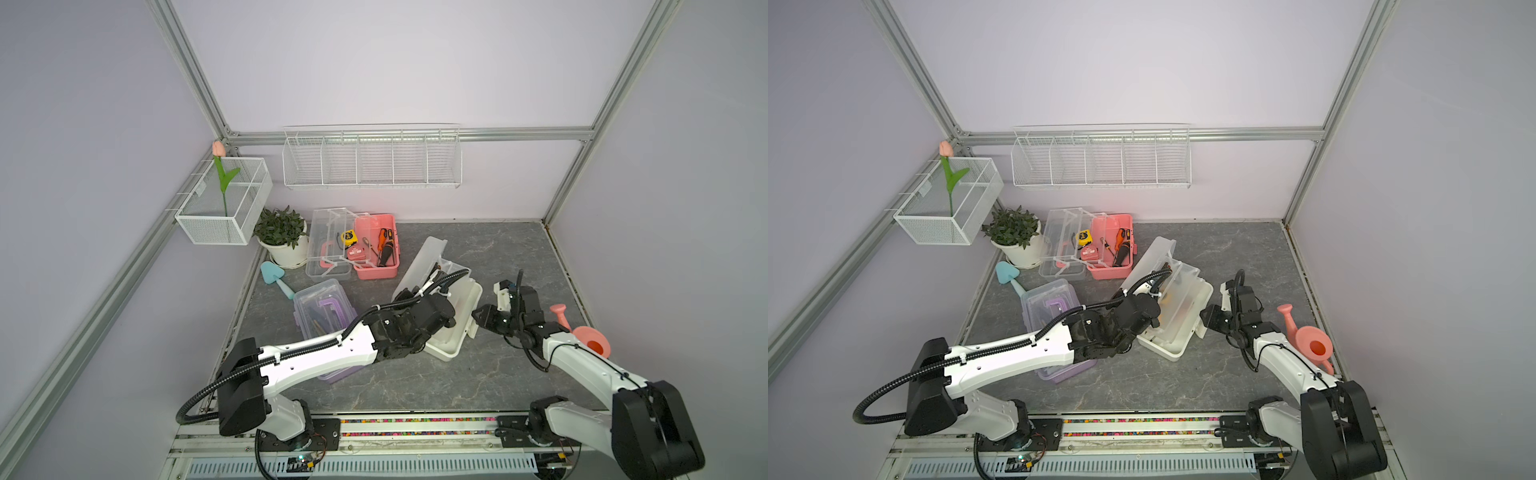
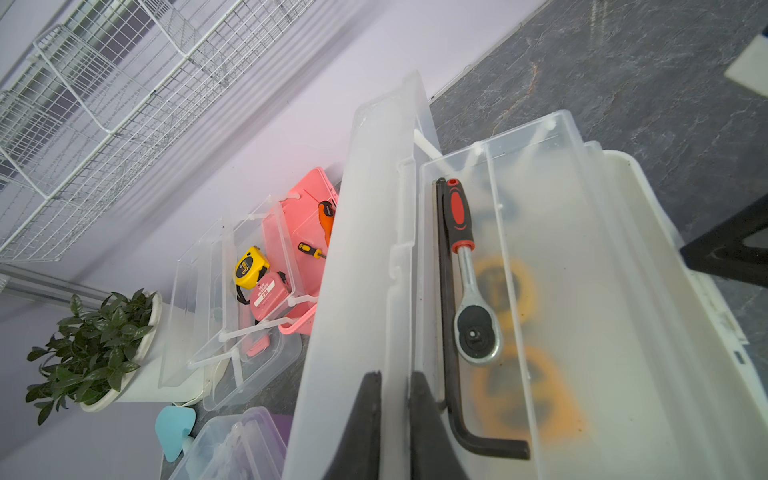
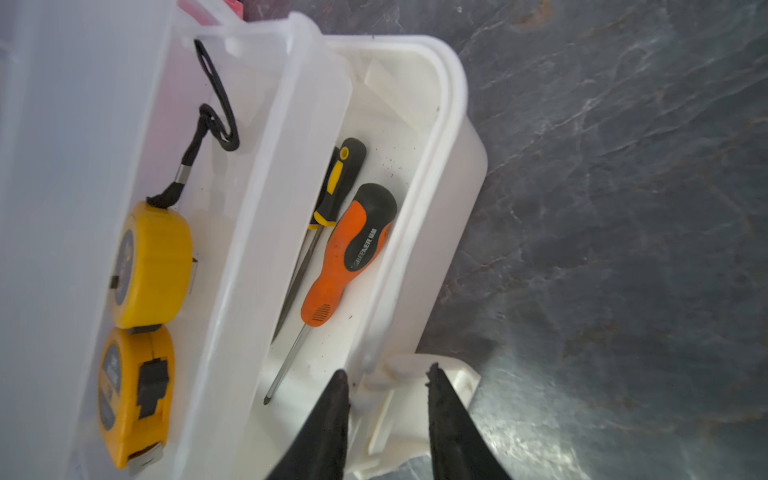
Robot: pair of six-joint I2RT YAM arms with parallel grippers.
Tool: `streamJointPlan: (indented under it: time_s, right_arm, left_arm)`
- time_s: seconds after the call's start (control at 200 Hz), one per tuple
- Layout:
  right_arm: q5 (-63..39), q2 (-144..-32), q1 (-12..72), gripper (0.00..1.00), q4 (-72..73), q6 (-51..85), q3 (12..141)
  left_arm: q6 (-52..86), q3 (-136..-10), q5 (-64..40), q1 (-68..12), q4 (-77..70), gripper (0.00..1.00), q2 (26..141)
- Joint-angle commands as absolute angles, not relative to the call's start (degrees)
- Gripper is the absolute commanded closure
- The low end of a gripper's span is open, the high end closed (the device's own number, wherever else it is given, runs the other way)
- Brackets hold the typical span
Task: Close toolboxes
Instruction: Close the toolbox lid.
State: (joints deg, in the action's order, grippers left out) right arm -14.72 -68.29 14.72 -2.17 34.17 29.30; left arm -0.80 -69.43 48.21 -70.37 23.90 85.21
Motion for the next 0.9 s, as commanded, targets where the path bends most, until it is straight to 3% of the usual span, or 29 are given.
streamJointPlan:
  time_s: [0.0, 0.66, 0.9]
  right_arm:
    - [-17.2, -71.8, 16.9, 0.65, 3.4, 36.1, 29.3]
    - [-17.4, -75.2, 17.4, 0.62, 8.6, 37.1, 30.1]
    - [-17.4, -75.5, 17.5, 0.62, 9.1, 37.3, 30.2]
  left_arm:
    - [0.0, -74.2, 46.4, -72.5, 18.6, 0.87, 86.0]
    - [7.2, -77.8, 32.8, -76.4, 18.5, 0.83, 94.8]
    - [10.0, -77.9, 32.4, -76.4, 19.0, 0.83, 96.3]
